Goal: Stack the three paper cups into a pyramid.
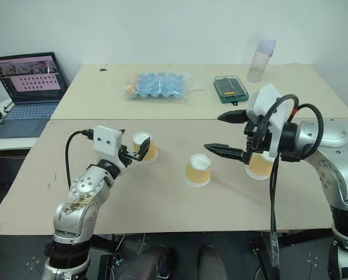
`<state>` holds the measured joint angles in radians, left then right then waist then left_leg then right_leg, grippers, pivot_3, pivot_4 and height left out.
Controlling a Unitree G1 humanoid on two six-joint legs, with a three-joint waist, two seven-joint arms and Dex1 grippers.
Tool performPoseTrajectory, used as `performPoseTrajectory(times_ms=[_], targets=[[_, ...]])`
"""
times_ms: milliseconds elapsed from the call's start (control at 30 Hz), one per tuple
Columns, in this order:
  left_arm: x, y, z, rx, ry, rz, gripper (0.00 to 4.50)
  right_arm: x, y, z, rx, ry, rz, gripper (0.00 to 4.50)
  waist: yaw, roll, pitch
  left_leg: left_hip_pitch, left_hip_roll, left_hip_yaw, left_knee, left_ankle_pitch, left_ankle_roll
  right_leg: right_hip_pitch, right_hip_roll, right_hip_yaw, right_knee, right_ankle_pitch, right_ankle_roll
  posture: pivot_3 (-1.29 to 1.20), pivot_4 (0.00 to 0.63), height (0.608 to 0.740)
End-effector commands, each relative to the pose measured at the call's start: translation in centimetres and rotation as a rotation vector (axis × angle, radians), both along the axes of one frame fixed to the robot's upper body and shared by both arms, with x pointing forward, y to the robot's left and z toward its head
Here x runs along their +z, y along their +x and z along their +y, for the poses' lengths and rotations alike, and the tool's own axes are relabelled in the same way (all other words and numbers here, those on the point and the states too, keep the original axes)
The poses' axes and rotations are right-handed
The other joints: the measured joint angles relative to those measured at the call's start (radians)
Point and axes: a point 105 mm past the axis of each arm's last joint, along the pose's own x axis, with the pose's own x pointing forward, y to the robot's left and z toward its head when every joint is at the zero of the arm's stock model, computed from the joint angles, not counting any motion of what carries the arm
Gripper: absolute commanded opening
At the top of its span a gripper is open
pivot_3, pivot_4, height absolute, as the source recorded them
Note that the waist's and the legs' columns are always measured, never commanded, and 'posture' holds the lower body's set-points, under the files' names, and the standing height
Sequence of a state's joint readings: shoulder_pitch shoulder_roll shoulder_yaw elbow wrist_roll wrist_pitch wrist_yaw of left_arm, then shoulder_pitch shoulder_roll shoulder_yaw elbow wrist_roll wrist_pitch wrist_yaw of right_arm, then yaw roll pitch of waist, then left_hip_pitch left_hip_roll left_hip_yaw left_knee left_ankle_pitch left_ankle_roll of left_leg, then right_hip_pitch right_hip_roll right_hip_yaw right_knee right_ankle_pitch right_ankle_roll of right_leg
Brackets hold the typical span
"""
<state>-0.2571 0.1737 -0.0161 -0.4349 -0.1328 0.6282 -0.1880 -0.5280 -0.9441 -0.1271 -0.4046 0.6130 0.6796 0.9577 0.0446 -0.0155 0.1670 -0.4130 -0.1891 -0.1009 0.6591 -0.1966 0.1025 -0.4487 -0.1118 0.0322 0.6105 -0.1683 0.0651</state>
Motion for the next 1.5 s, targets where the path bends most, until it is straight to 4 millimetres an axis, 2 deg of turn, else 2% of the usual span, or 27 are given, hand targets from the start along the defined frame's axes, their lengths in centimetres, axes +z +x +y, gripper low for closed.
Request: performPoseTrajectory(times_ms=[33, 333, 533, 767, 867, 967, 1000, 1267, 1333, 1400, 1500], targets=[[0.4, 0.1, -0.3, -0.030, -0.013, -0.028, 4.49, 1.2, -0.6, 0.0, 0.005, 0.000, -0.065, 4.50, -0.001, 0.000, 0.000, 0.000, 0.000, 0.000, 0.000, 0.000, 0.000, 0.000, 0.000, 0.000, 0.000, 0.000, 0.000, 0.00, 0.150, 0.740], [-0.6, 1.5, -0.1, -0.035, -0.009, -0.005, 4.49, 1.0, -0.9, -0.1, -0.006, 0.006, -0.064, 4.50, -0.001, 0.000, 0.000, 0.000, 0.000, 0.000, 0.000, 0.000, 0.000, 0.000, 0.000, 0.000, 0.000, 0.000, 0.000, 0.00, 0.150, 0.740], [0.0, 3.0, -0.1, -0.049, 0.003, -0.040, 4.49, 0.9, -0.9, -0.1, -0.009, 0.007, -0.062, 4.50, -0.001, 0.000, 0.000, -0.001, 0.000, 0.000, 0.000, 0.000, 0.000, -0.001, 0.000, 0.000, 0.000, 0.000, 0.000, 0.00, 0.150, 0.740], [0.3, 3.4, -0.5, -0.079, -0.002, -0.058, 4.49, 1.1, -0.9, -0.1, -0.017, 0.003, -0.066, 4.50, -0.003, 0.000, 0.000, -0.001, 0.000, 0.000, 0.000, 0.000, 0.000, -0.001, 0.000, 0.000, 0.000, 0.000, 0.000, 0.00, 0.150, 0.740], [0.2, 3.5, -0.6, -0.087, -0.007, -0.049, 3.77, 1.1, -0.9, -0.2, -0.023, 0.002, -0.068, 4.50, -0.003, 0.000, 0.000, -0.001, 0.000, 0.000, 0.000, 0.000, 0.000, -0.001, 0.000, 0.000, 0.000, 0.000, 0.000, 0.00, 0.150, 0.740], [0.1, 3.6, -0.5, -0.092, -0.001, -0.040, 2.63, 1.1, -0.9, -0.3, -0.028, 0.006, -0.065, 4.50, -0.003, 0.000, 0.000, -0.001, 0.000, 0.000, 0.000, 0.000, 0.000, -0.001, 0.000, 0.000, 0.000, 0.000, 0.000, 0.00, 0.150, 0.740], [0.1, 3.7, -0.4, -0.091, 0.001, -0.040, 2.54, 1.0, -0.8, -0.3, -0.032, 0.005, -0.060, 4.50, -0.003, 0.000, 0.000, -0.001, 0.000, 0.000, 0.000, 0.000, 0.000, -0.001, 0.000, 0.000, 0.000, 0.000, 0.000, 0.00, 0.150, 0.740], [0.8, 3.5, -0.6, -0.156, 0.019, -0.049, 2.54, 0.3, -0.4, -1.2, -0.076, 0.036, -0.033, 4.50, -0.004, 0.000, 0.000, -0.001, 0.000, 0.000, 0.000, 0.000, 0.000, -0.002, 0.000, 0.000, 0.000, 0.000, 0.000, 0.00, 0.150, 0.740], [2.0, 3.1, -1.1, -0.222, 0.016, -0.088, 2.54, 0.1, -0.2, -1.7, -0.103, 0.042, -0.026, 4.50, -0.003, 0.000, 0.000, -0.001, 0.000, 0.000, 0.000, 0.000, 0.000, -0.002, 0.000, 0.000, 0.000, 0.000, 0.000, 0.00, 0.150, 0.740], [2.9, 1.9, -2.2, -0.379, 0.000, -0.105, 2.54, -0.1, -0.1, -2.3, -0.137, 0.058, -0.014, 4.50, -0.004, 0.000, 0.000, -0.001, 0.000, 0.000, 0.000, 0.000, 0.000, -0.002, 0.000, 0.000, 0.000, 0.000, 0.000, 0.00, 0.150, 0.740], [2.9, 0.6, -2.8, -0.558, 0.044, -0.100, 2.54, -0.5, -0.3, -2.8, -0.165, 0.075, 0.000, 4.50, -0.005, 0.000, 0.000, -0.002, 0.000, 0.000, 0.000, 0.000, 0.000, -0.005, 0.000, 0.000, 0.000, 0.000, 0.000, 0.00, 0.150, 0.740]])
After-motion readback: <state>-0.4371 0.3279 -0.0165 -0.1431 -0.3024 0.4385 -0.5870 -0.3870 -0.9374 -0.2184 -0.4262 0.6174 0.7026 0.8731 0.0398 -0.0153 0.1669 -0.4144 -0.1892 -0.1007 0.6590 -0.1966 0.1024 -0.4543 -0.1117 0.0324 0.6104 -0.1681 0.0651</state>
